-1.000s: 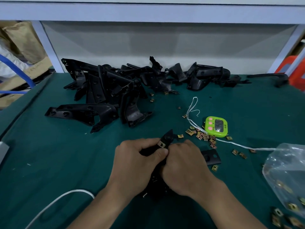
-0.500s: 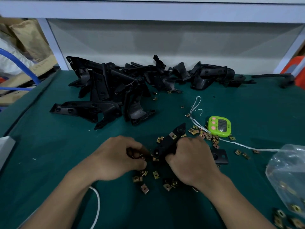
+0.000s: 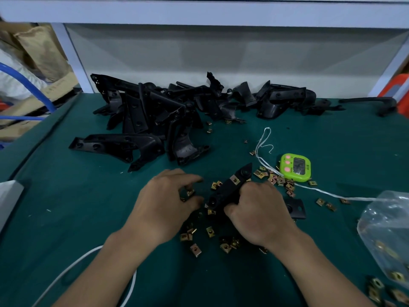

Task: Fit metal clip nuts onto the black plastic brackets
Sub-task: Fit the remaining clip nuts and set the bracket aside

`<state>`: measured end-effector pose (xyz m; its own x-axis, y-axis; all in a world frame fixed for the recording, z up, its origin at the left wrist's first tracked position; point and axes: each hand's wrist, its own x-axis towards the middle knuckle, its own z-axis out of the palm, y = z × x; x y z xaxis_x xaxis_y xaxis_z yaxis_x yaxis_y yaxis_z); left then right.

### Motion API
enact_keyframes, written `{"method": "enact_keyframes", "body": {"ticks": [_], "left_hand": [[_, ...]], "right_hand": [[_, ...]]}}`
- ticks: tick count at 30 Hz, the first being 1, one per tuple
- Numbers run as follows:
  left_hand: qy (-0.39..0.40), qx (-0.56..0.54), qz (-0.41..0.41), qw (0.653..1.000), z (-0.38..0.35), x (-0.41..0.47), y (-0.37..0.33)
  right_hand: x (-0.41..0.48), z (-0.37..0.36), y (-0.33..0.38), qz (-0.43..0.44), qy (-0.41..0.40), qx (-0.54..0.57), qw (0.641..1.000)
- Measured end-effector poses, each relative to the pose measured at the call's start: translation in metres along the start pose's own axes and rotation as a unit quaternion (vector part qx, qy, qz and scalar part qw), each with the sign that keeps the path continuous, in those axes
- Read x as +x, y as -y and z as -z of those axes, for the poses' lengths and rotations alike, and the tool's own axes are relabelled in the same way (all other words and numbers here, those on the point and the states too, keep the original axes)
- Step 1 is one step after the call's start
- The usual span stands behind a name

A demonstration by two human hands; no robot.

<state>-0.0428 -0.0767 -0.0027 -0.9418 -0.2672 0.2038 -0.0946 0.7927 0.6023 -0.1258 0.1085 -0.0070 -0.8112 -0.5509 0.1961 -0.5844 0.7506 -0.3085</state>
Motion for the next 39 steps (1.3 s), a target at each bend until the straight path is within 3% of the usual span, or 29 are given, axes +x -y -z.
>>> {"method": "enact_keyframes", "body": {"ticks": [5,9,14,25,28,32,35,39], "left_hand": [[0.109,0.083,-0.005,0.991,0.006,-0.005,-0.014],[0.124,0.053,0.006,0.991,0.011,-0.007,-0.021],[0.207,0.054,0.048,0.976,0.01,-0.008,-0.027],[0.093,-0.146,0.092,0.981,0.007,-0.004,-0.016],[0.049,-0.312,0.125,0.941,0.011,-0.001,-0.016],[0.056,-0.459,0.168,0.871,0.009,-0.001,-0.018],[0.077,-0.501,0.184,0.842,0.009,-0.001,-0.018],[0.071,-0.516,0.185,0.833,0.009,0.0,-0.021]], "right_hand": [[0.0,0.001,0.002,-0.002,-0.012,0.006,1.0],[-0.001,0.001,-0.001,-0.014,-0.011,0.007,1.0],[0.001,-0.001,-0.003,-0.024,-0.015,0.021,0.999],[0.002,0.002,-0.011,-0.027,-0.025,0.104,0.994],[0.001,0.003,-0.011,-0.015,-0.016,0.129,0.991],[0.001,0.004,-0.008,-0.008,0.0,0.129,0.992],[0.001,0.006,-0.008,-0.018,0.006,0.131,0.991],[0.001,0.008,-0.007,-0.013,0.003,0.131,0.991]]}}
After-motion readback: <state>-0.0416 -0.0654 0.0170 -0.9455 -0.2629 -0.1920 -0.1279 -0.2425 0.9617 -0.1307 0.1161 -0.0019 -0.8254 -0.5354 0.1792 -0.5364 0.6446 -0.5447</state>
